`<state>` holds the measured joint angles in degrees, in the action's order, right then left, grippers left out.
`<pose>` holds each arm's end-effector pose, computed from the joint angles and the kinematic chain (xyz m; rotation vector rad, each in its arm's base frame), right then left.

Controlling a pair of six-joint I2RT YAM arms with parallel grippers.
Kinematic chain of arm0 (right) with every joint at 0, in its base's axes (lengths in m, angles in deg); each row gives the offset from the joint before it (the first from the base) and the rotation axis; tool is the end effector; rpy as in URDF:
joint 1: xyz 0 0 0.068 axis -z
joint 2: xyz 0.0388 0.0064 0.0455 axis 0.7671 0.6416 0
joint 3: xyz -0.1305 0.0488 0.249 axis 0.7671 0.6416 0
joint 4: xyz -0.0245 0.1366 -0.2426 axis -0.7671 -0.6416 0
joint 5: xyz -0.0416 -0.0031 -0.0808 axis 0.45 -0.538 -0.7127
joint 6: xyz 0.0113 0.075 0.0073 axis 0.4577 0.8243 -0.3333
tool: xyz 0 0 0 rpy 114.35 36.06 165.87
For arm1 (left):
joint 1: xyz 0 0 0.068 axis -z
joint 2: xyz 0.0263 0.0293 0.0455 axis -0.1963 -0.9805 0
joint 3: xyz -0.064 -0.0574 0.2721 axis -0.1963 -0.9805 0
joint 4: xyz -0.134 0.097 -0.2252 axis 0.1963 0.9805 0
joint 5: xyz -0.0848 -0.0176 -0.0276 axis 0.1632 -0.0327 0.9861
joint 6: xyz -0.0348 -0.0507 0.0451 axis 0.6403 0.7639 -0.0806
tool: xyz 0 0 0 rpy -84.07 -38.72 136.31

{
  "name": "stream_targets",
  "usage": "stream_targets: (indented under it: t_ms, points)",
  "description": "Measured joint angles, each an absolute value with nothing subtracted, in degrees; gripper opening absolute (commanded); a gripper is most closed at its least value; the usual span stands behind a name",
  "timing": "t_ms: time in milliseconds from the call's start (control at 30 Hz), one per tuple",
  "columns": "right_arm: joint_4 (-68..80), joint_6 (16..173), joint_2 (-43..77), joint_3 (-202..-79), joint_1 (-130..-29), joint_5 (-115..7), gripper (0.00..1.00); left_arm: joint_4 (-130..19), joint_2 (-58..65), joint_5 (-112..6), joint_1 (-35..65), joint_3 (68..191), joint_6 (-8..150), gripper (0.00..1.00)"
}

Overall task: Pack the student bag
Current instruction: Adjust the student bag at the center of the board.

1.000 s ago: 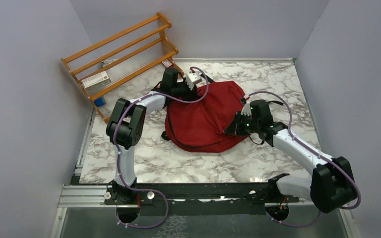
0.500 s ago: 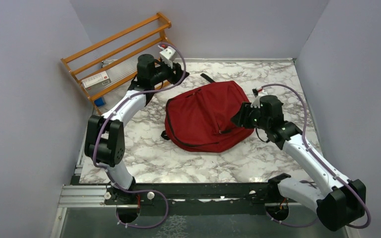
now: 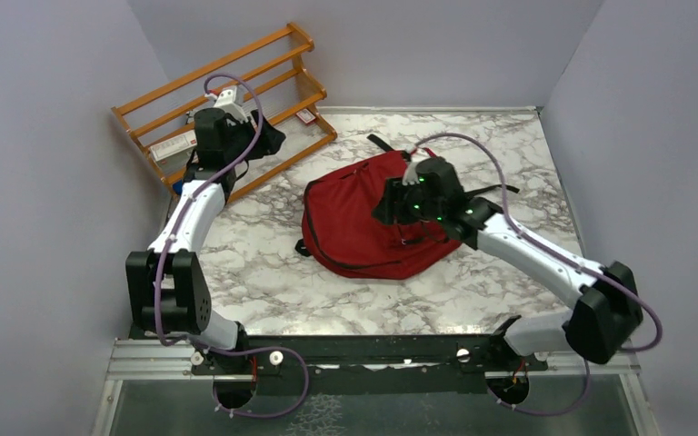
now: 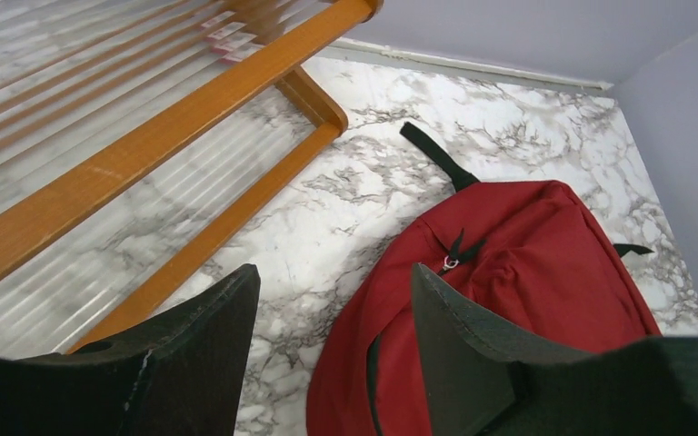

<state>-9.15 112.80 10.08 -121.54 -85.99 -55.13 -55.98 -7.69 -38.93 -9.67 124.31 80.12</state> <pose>0.2629 0.1993 0.2810 -0.2798 2.2210 0.7238 0.4014 -0.0359 0.3174 -0.0413 1.8916 -0.6259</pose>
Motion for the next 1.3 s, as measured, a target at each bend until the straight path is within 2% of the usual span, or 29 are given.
stream_targets:
  t_ms: [133, 367, 867, 1033, 1133, 1200, 1300]
  points:
    - [-7.1, 113.4, 19.9, -129.1, -94.8, -59.1, 0.7, -52.3, -3.1, -40.3, -10.6, 123.6, 80.5, 0.63]
    - [-6.3, 112.6, 34.9, -140.9, -103.1, -65.4, 0.81, -46.3, 3.0, -43.4, -10.5, 123.9, 77.5, 0.63]
    - [-12.9, 104.6, 53.1, -157.3, -107.3, -75.8, 0.83, -43.5, 4.5, -46.1, -10.5, 123.5, 75.5, 0.63]
    - [-14.6, 102.3, 54.6, -157.4, -108.5, -78.2, 0.75, -43.5, 4.5, -46.0, -10.5, 122.8, 75.6, 0.63]
    - [-15.0, 101.6, 54.9, -157.5, -108.7, -78.9, 0.53, -43.5, 4.5, -46.0, -10.5, 122.3, 75.6, 0.63]
    - [-15.2, 101.2, 54.9, -157.6, -108.7, -79.2, 0.44, -43.5, 4.5, -46.0, -10.5, 122.2, 75.6, 0.63]
    - [-15.6, 101.1, 54.9, -157.6, -108.7, -80.2, 0.24, -43.5, 4.5, -46.0, -10.5, 122.2, 75.6, 0.63]
